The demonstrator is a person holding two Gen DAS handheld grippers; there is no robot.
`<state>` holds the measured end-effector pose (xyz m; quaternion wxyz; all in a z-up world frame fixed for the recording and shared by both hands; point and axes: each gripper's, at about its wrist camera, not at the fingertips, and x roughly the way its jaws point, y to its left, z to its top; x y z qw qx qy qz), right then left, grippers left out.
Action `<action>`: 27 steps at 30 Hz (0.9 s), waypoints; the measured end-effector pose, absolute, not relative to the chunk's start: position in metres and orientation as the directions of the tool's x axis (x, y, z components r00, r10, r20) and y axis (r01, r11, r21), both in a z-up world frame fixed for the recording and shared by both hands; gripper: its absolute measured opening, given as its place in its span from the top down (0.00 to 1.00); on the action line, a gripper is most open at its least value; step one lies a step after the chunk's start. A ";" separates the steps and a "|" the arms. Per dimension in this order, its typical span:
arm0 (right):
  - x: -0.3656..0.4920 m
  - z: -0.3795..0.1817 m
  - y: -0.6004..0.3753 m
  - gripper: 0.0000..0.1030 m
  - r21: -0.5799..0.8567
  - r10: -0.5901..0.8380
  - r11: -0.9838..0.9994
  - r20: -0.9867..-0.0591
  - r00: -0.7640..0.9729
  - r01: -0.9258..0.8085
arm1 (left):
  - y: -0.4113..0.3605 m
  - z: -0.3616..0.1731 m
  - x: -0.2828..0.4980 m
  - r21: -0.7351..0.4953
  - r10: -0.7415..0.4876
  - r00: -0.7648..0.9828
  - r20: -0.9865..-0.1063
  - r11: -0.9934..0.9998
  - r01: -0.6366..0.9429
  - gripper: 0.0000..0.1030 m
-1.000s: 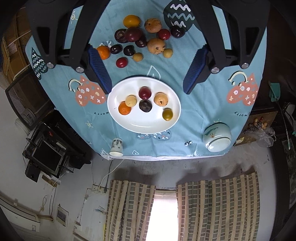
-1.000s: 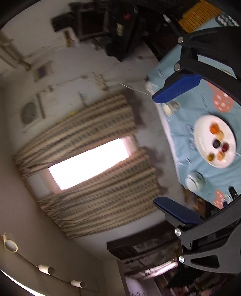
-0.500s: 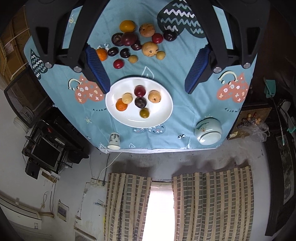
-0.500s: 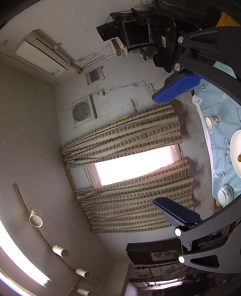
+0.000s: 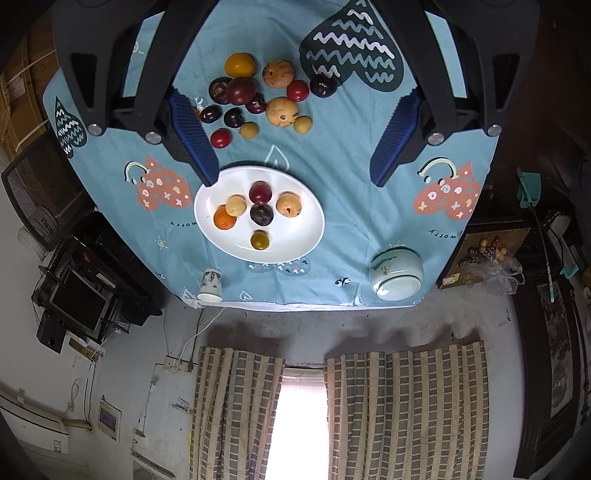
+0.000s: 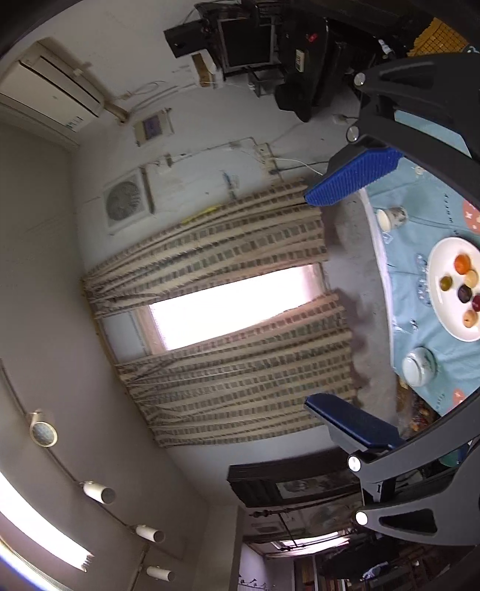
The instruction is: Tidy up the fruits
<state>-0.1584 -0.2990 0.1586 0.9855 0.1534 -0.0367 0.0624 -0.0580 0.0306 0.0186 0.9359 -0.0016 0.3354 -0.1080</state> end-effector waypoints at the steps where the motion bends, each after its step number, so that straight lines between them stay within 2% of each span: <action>1: -0.153 0.154 -0.298 0.01 0.300 0.126 0.944 0.063 0.990 -0.139 | 0.029 0.018 -0.058 -0.073 -0.200 0.750 -0.630 0.977 0.200 0.17; 5: -0.133 0.131 -0.291 0.01 0.313 0.175 0.938 -0.056 0.983 -0.149 | 0.029 0.011 -0.056 -0.062 -0.192 0.740 -0.645 0.978 0.199 0.17; 8: -0.113 0.101 -0.284 0.01 0.343 0.250 0.923 -0.182 0.951 -0.177 | 0.032 0.005 -0.055 -0.053 -0.178 0.737 -0.652 0.980 0.191 0.17; 10: -0.098 0.074 -0.272 0.01 0.338 0.304 0.920 -0.298 0.905 -0.198 | 0.037 0.000 -0.057 -0.031 -0.151 0.741 -0.654 0.984 0.174 0.15; 15: -0.083 0.007 -0.250 0.01 0.308 0.323 0.933 -0.496 0.806 -0.183 | 0.067 -0.029 -0.068 -0.039 -0.112 0.715 -0.690 0.992 0.118 0.13; 19: -0.078 -0.064 -0.241 0.01 0.272 0.296 0.952 -0.687 0.664 -0.143 | 0.087 -0.070 -0.078 -0.036 -0.086 0.632 -0.770 0.995 0.091 0.13; 22: -0.086 -0.105 -0.233 0.01 0.258 0.288 0.957 -0.759 0.584 -0.136 | 0.085 -0.088 -0.085 -0.038 -0.105 0.590 -0.801 0.991 0.125 0.13; 27: -0.088 -0.133 -0.214 0.01 0.248 0.304 0.952 -0.814 0.495 -0.177 | 0.051 -0.108 -0.087 -0.081 -0.210 0.527 -0.824 0.963 0.258 0.13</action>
